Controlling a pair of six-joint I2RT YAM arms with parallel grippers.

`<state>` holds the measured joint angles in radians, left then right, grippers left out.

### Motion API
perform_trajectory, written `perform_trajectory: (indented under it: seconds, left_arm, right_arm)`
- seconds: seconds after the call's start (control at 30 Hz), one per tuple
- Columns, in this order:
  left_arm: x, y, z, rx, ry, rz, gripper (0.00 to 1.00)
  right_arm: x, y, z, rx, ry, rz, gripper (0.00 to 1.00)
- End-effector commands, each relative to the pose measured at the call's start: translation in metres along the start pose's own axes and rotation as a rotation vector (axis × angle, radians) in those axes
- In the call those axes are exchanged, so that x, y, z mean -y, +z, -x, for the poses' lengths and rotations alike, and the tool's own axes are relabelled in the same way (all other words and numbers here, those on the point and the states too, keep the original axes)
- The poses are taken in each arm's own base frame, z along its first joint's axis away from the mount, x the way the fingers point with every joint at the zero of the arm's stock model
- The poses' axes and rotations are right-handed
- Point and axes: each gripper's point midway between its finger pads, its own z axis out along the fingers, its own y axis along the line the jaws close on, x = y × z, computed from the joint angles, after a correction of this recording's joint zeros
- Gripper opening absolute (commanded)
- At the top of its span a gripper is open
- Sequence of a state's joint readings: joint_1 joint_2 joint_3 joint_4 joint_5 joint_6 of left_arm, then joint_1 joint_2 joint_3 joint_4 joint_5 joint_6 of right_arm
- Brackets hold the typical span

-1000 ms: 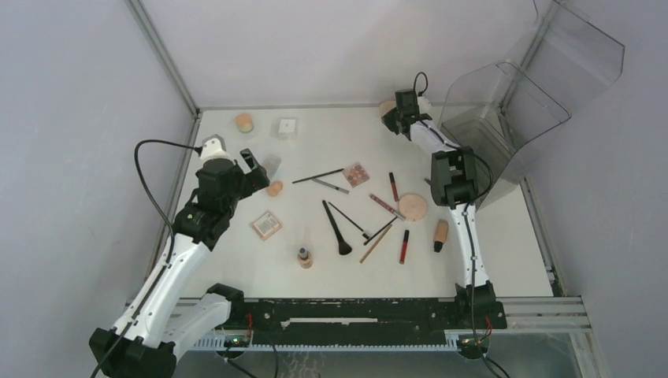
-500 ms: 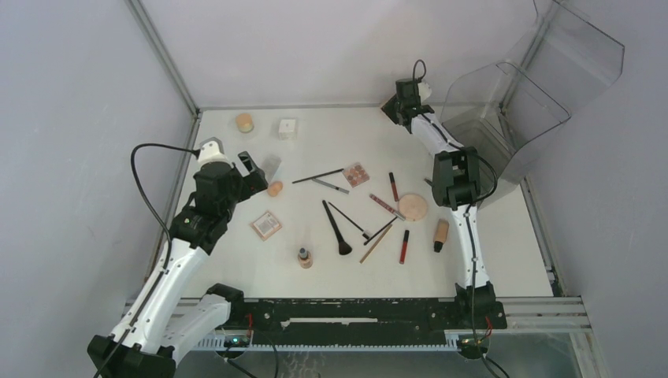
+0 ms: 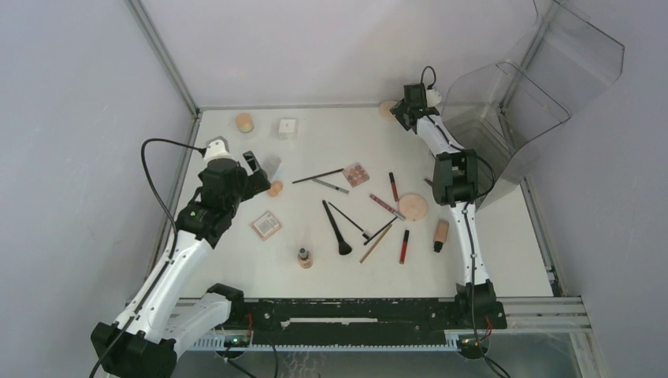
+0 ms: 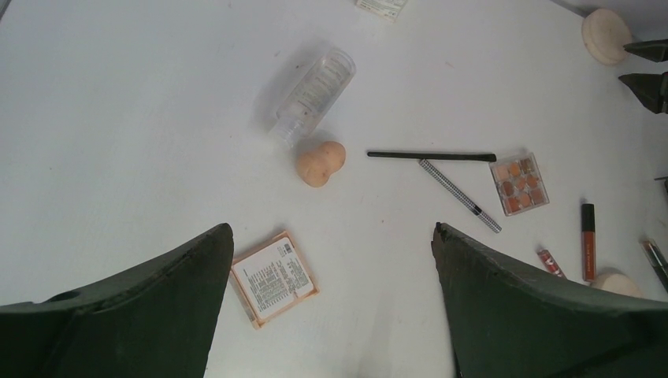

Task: Organize the makeup
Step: Pick up the makeup tool from the center of the board.

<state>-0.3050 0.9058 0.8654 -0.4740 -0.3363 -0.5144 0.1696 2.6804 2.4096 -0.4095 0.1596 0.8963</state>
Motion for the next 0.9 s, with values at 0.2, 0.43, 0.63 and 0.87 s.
perform_trajectory:
  seconds: [0.2, 0.43, 0.63, 0.87]
  left_arm:
    - [0.0, 0.004, 0.008, 0.034, 0.014, 0.001, 1.0]
    - [-0.001, 0.004, 0.008, 0.035, 0.02, 0.003, 1.0]
    - [-0.002, 0.003, 0.009, 0.038, 0.026, 0.007, 1.0]
    - [-0.003, 0.003, 0.009, 0.038, 0.027, 0.009, 1.0]
  right_arm:
    - [-0.004, 0.013, 0.007, 0.002, 0.117, 0.029, 0.57]
    - [-0.003, 0.018, 0.006, -0.008, 0.145, 0.031, 0.5]
    - [0.002, 0.022, 0.007, -0.013, 0.173, 0.023, 0.34]
    - [0.004, 0.022, 0.008, -0.009, 0.184, 0.011, 0.18]
